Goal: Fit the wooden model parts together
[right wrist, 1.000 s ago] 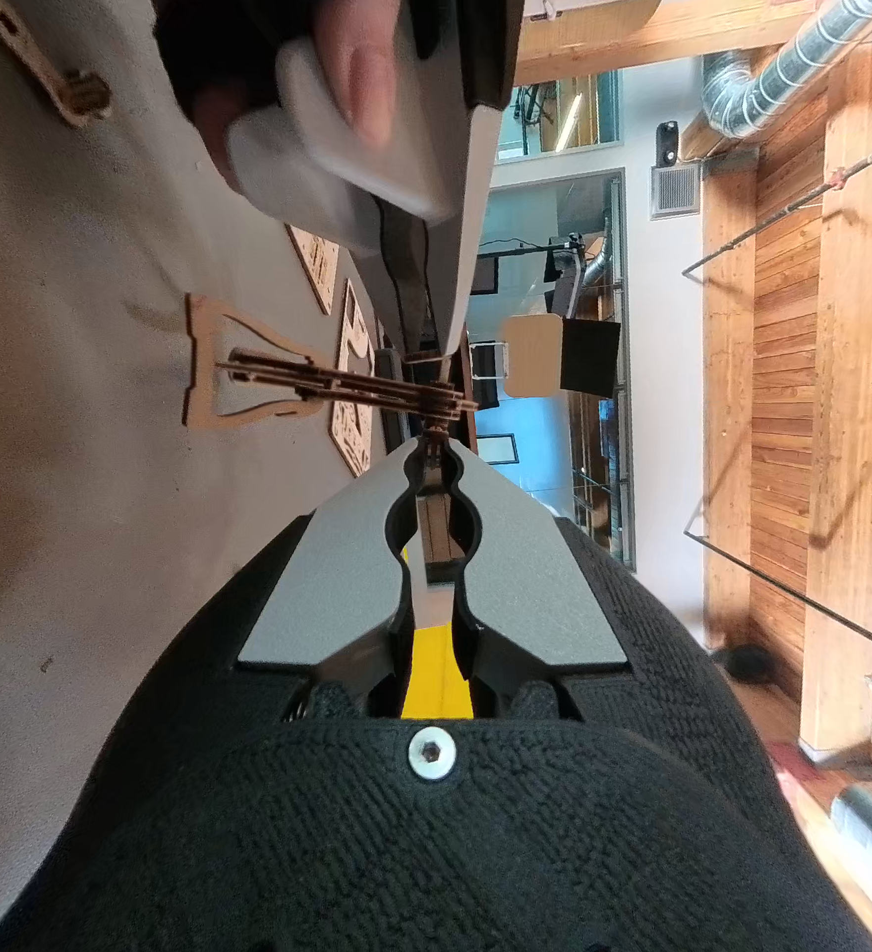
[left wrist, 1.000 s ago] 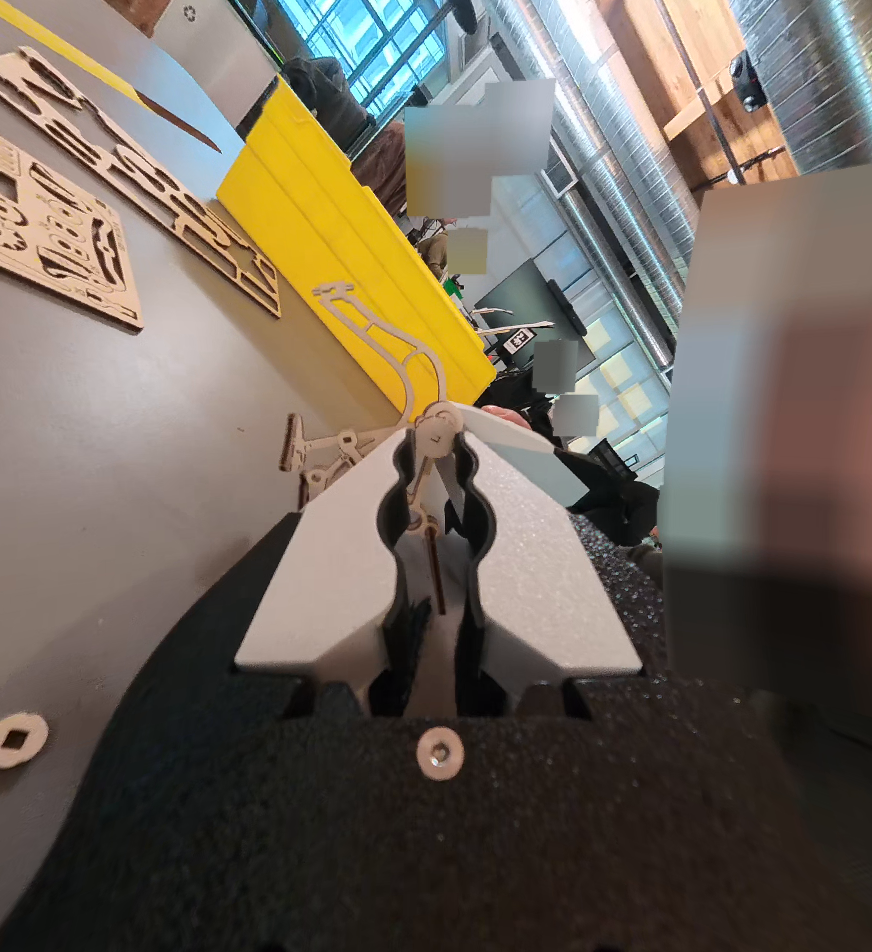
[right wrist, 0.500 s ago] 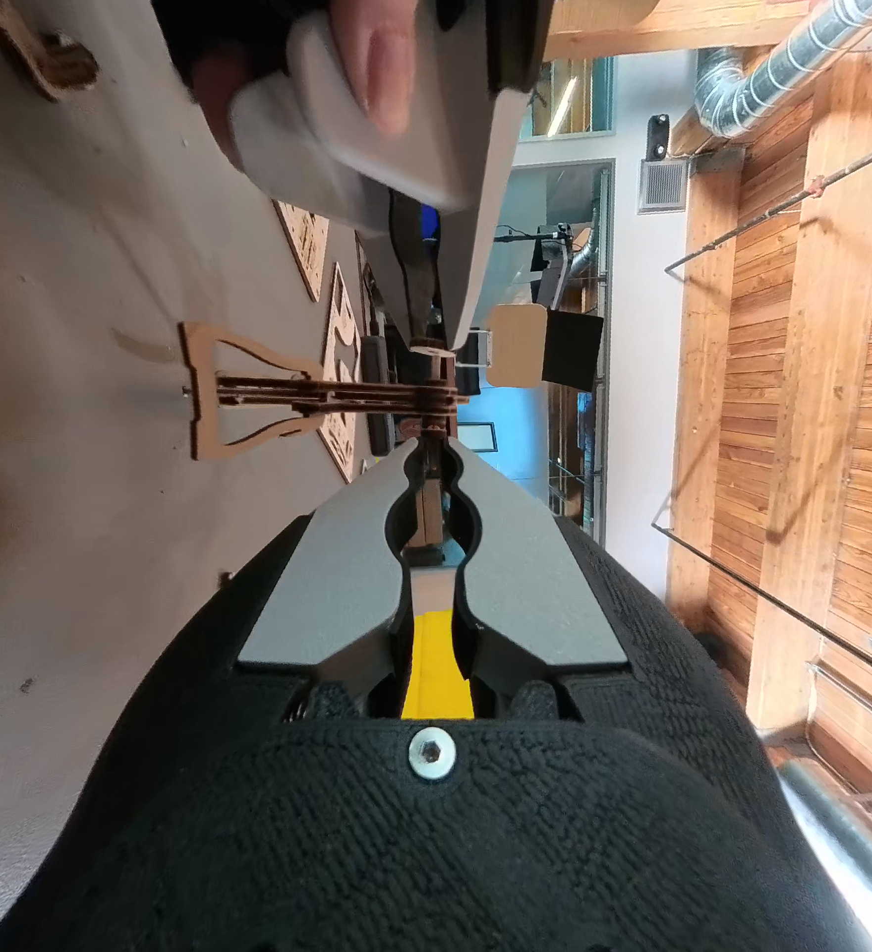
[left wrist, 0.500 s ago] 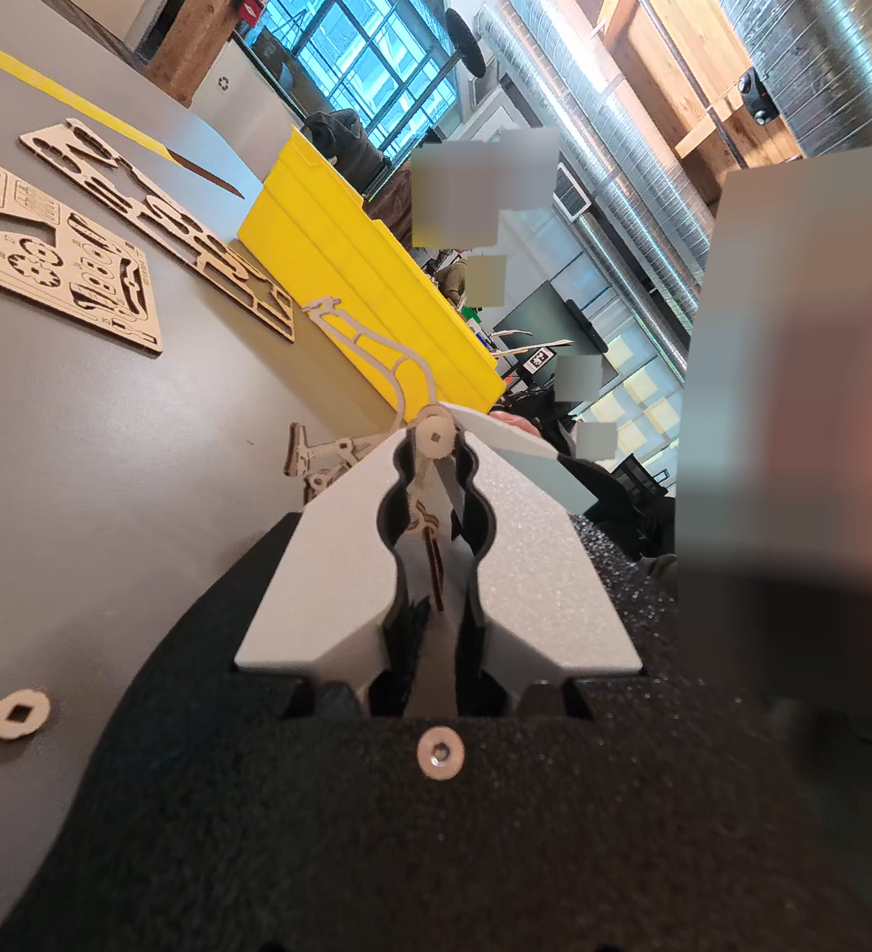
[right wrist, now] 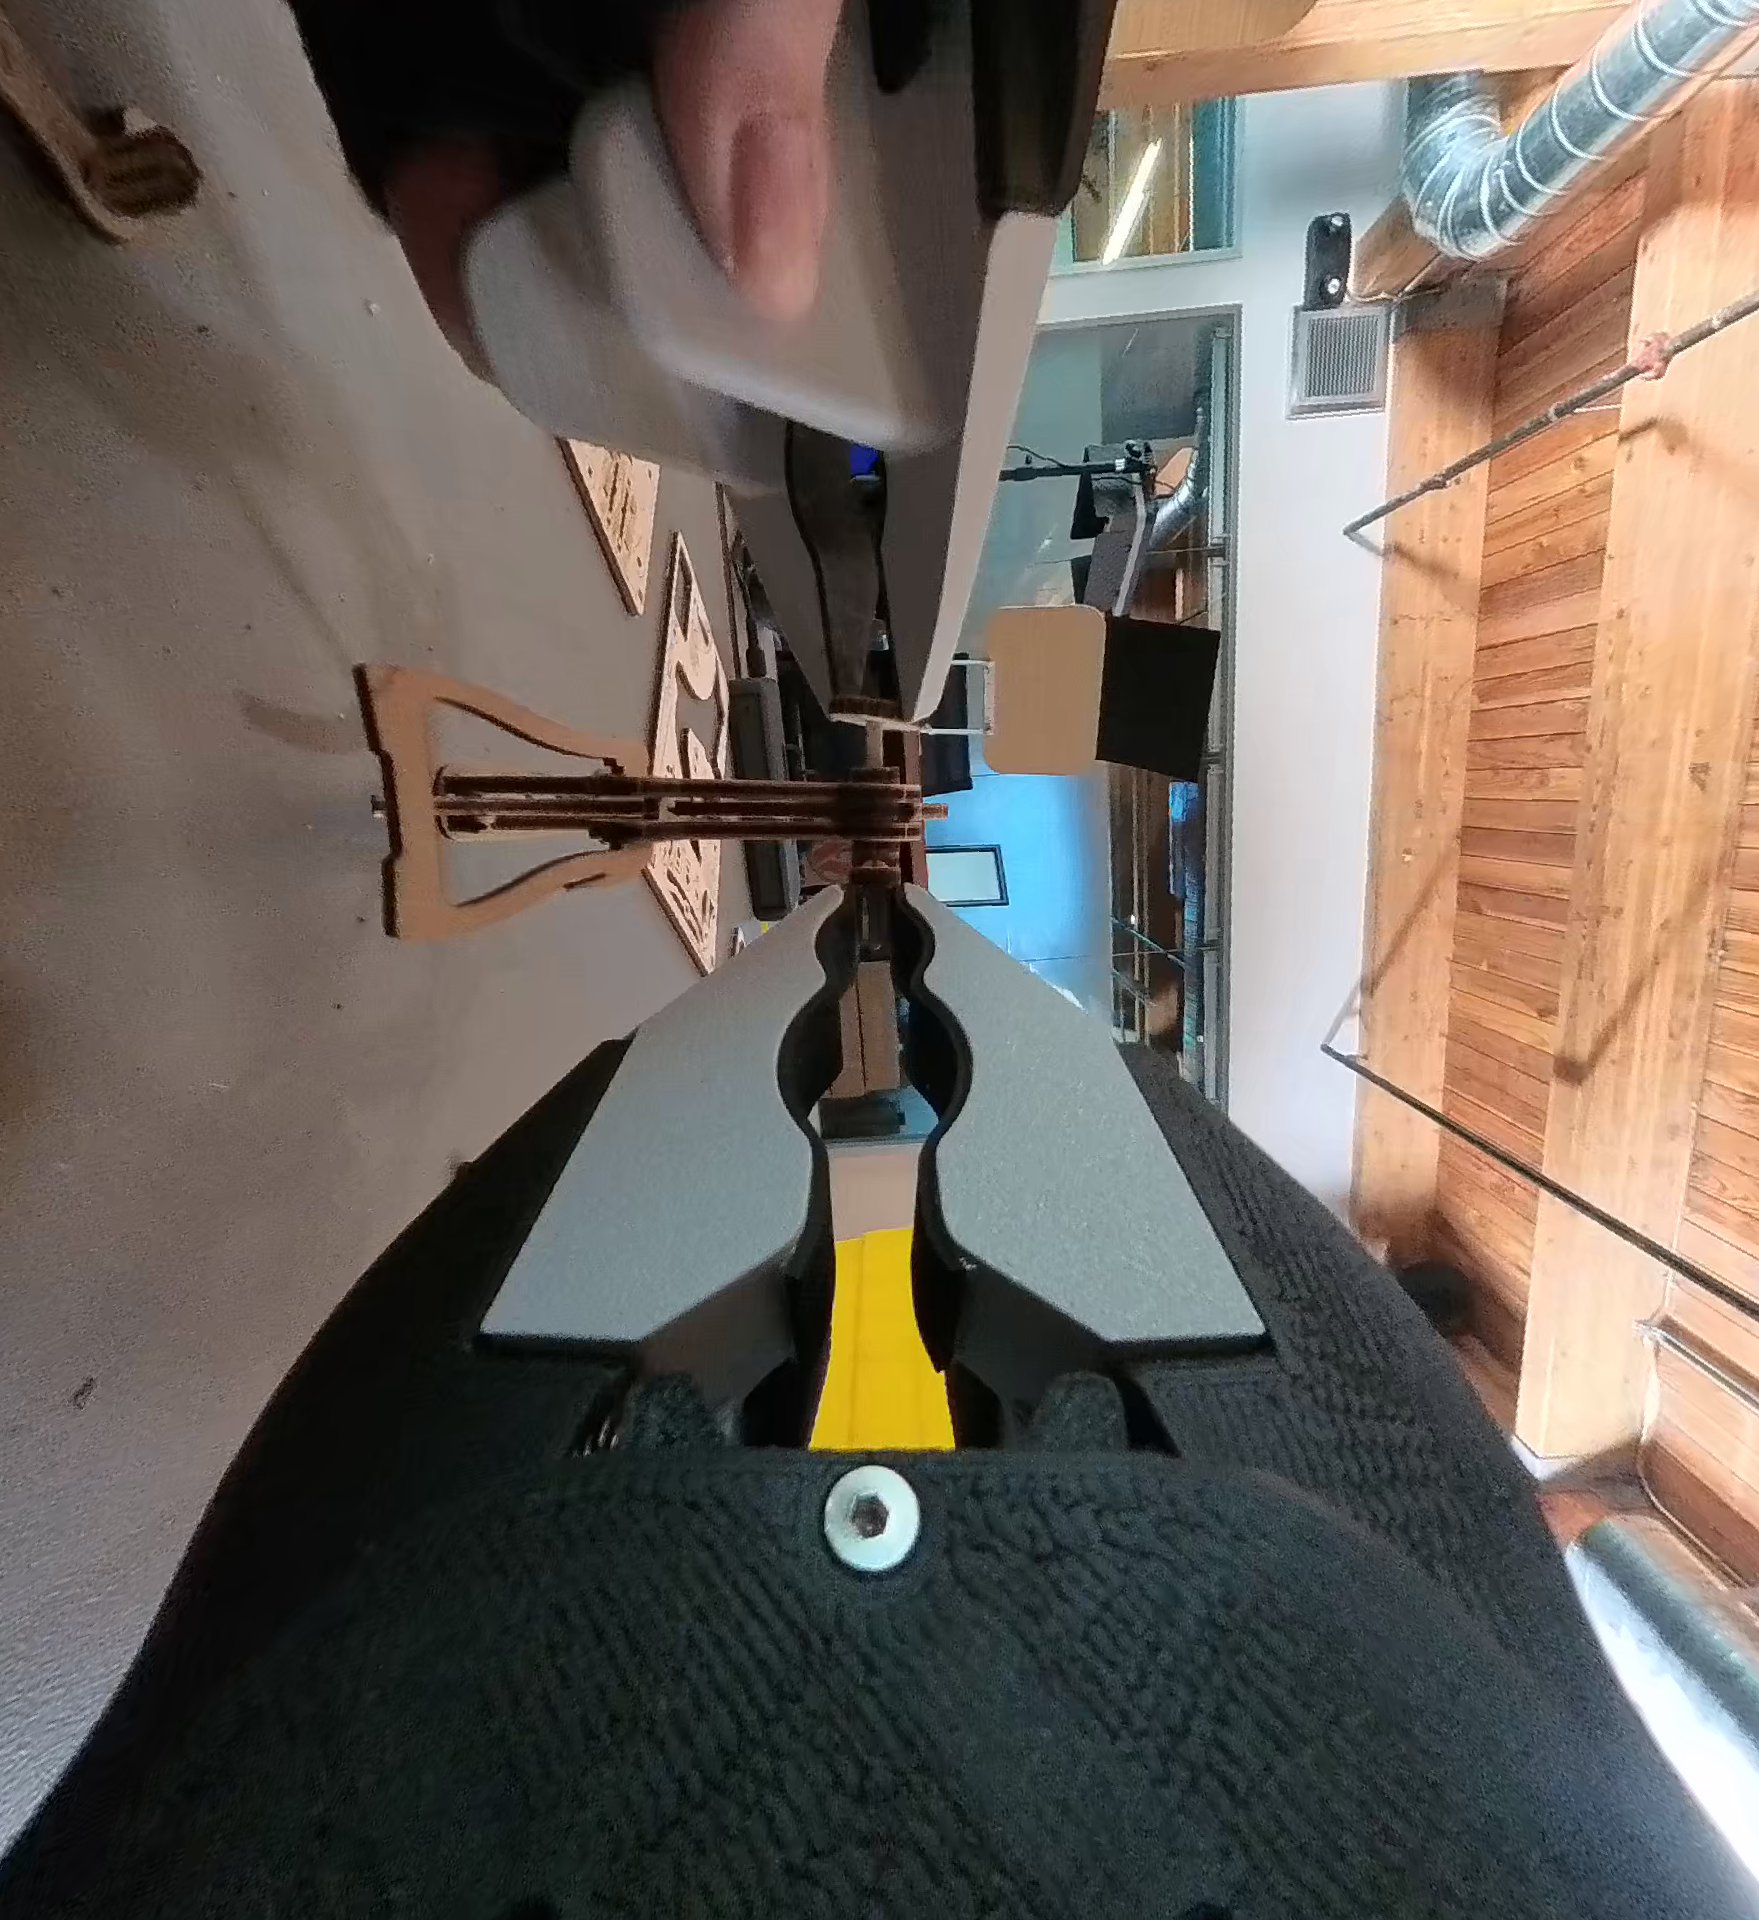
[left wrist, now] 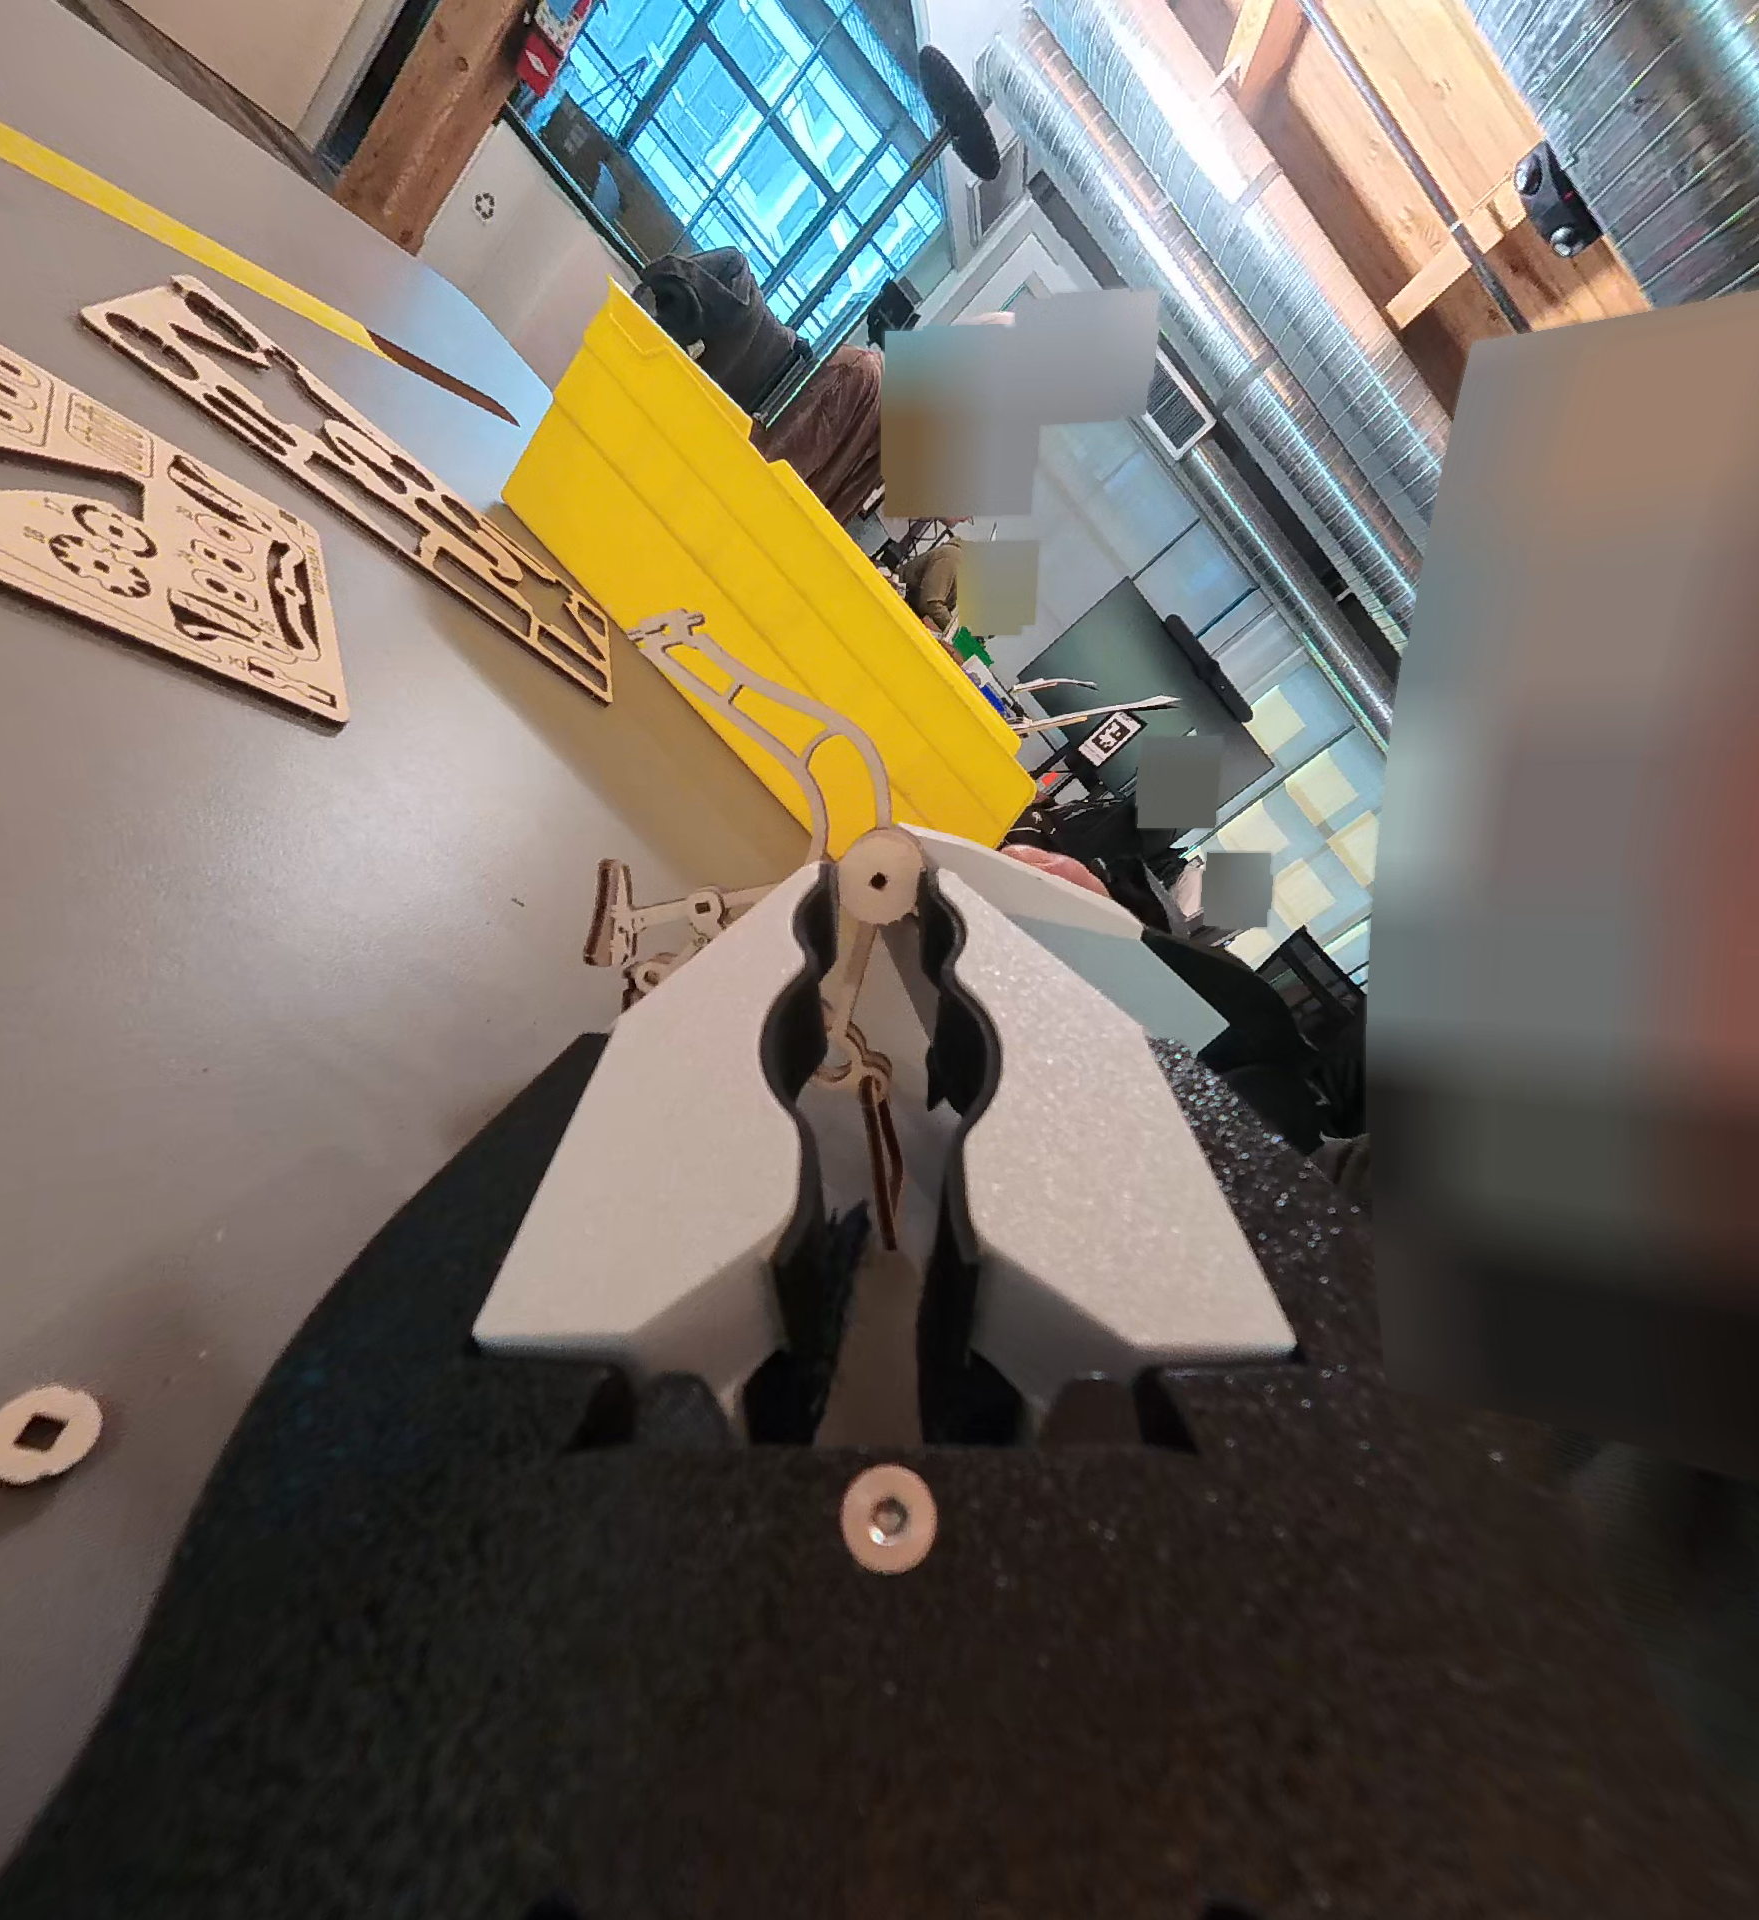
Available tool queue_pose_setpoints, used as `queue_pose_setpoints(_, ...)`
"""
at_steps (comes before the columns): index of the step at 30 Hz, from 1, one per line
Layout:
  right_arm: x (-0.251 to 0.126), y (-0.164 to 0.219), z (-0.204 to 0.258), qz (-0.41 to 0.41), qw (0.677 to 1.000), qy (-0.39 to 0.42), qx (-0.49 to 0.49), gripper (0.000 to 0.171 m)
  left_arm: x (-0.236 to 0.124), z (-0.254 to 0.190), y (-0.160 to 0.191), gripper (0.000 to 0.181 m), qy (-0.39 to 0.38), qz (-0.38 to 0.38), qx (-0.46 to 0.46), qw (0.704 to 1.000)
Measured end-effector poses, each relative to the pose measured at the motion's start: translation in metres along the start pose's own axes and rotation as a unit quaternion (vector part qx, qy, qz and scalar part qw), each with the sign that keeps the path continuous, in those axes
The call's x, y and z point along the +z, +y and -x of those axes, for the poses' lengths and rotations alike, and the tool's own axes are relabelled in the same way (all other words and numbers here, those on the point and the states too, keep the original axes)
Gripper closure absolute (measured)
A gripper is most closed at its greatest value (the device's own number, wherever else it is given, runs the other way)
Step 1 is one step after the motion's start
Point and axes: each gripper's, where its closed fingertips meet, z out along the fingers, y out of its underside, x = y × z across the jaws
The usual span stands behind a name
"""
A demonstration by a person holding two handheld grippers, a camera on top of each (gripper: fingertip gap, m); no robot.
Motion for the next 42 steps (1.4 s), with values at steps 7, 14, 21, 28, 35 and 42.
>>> queue_pose_setpoints(7,-0.003,-0.003,0.0,-0.008,1.0,-0.003,0.0,0.169,0.0,0.002,-0.001,0.168,-0.005,-0.001,-0.004,1.0)
queue_pose_setpoints(14,-0.003,-0.003,0.0,-0.018,1.0,-0.008,0.006,0.168,0.005,-0.002,0.011,0.168,0.005,0.04,0.007,0.999)
queue_pose_setpoints(21,-0.001,0.003,0.0,-0.015,1.0,-0.015,0.018,0.168,0.005,-0.006,0.011,0.168,0.016,0.037,0.009,0.999)
queue_pose_setpoints(28,-0.001,0.009,-0.003,-0.019,0.998,-0.017,0.053,0.168,0.0,-0.006,0.0,0.168,0.021,0.008,0.009,1.0)
queue_pose_setpoints(35,-0.003,0.004,0.004,-0.064,0.989,-0.053,0.121,0.169,0.0,-0.004,-0.003,0.168,0.008,0.003,0.035,0.999)
queue_pose_setpoints(42,-0.004,0.0,0.008,-0.088,0.984,-0.07,0.139,0.168,0.002,-0.004,0.0,0.168,0.01,0.012,0.034,0.999)
